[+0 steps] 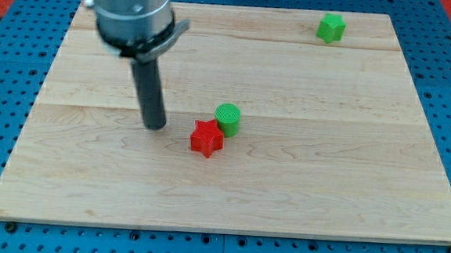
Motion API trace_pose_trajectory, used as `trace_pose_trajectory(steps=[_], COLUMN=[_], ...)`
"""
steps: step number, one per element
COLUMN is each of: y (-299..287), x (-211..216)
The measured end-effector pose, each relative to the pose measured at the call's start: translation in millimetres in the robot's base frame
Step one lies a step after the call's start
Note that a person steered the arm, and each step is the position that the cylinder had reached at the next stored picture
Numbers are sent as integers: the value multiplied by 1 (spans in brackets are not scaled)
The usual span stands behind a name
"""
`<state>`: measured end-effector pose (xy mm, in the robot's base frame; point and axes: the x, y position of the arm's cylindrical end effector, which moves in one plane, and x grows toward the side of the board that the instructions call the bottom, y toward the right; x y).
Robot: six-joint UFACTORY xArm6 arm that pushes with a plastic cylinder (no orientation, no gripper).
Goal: Move the red star and green circle towards the top right
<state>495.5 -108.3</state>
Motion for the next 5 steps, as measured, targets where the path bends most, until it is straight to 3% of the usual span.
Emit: trace_pose_trajectory(steps=[1,3,5], y=[13,86,105], x=[35,1,-32])
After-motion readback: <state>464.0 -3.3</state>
